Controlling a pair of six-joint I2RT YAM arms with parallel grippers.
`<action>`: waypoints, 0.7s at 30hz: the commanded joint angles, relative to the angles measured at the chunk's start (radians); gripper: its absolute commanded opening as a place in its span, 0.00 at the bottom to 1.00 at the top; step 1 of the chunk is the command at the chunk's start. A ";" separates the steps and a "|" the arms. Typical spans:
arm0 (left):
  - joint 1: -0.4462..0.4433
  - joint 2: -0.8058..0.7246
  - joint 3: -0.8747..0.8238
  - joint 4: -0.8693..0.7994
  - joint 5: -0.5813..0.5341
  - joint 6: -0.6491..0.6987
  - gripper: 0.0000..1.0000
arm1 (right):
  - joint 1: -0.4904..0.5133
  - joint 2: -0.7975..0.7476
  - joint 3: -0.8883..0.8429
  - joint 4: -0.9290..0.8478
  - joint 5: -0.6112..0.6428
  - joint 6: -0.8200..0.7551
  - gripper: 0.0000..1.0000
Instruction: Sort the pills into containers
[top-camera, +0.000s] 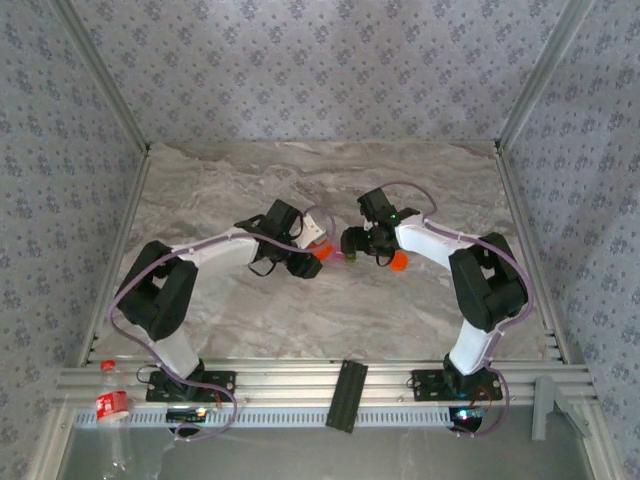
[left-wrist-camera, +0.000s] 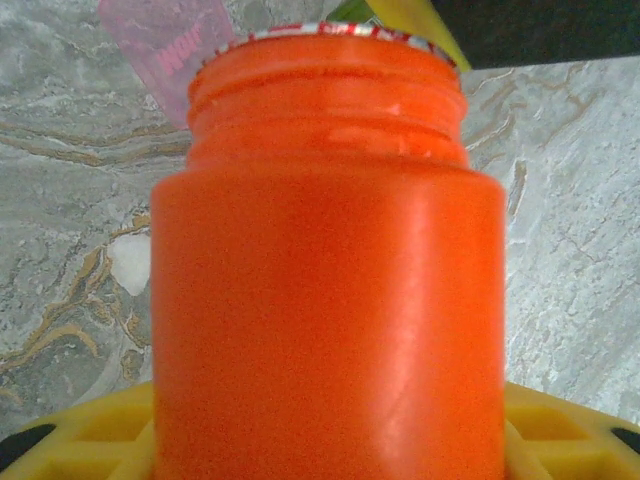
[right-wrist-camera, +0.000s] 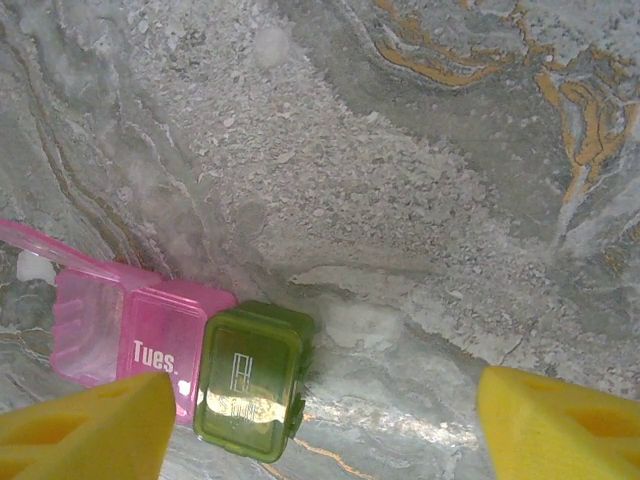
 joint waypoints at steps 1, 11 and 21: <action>-0.007 0.011 0.039 -0.026 0.036 0.021 0.00 | -0.006 0.020 -0.004 -0.012 0.010 0.006 0.84; -0.008 0.033 0.058 -0.057 0.039 0.032 0.00 | -0.012 0.037 -0.002 -0.036 0.031 0.018 0.84; -0.010 0.054 0.097 -0.105 0.021 0.046 0.00 | -0.023 0.044 -0.002 -0.034 0.030 0.027 0.84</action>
